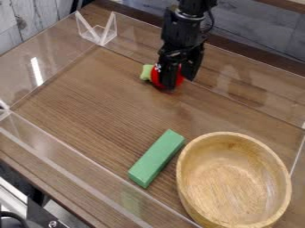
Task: Move the red fruit to the left
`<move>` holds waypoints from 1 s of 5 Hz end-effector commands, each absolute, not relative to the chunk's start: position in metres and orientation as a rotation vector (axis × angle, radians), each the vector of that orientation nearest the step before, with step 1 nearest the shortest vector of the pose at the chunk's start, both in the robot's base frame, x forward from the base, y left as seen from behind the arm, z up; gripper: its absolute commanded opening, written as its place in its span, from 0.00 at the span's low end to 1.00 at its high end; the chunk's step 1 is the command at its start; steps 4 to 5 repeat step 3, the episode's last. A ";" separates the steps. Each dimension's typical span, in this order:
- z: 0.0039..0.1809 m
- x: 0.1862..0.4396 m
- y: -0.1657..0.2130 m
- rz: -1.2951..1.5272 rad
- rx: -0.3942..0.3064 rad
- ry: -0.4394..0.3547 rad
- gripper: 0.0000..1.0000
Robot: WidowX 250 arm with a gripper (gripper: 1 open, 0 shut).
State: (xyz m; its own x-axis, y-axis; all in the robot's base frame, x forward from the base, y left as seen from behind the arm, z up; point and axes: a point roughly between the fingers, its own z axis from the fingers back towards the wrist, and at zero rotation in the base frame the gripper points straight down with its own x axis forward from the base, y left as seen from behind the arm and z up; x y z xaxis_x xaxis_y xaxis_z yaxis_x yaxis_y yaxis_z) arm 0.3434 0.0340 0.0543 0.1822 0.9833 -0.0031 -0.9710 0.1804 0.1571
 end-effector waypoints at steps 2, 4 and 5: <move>0.065 0.351 0.043 1.417 0.096 0.075 0.00; 0.059 0.349 0.041 1.425 0.095 0.085 0.00; 0.059 0.349 0.041 1.425 0.095 0.085 0.00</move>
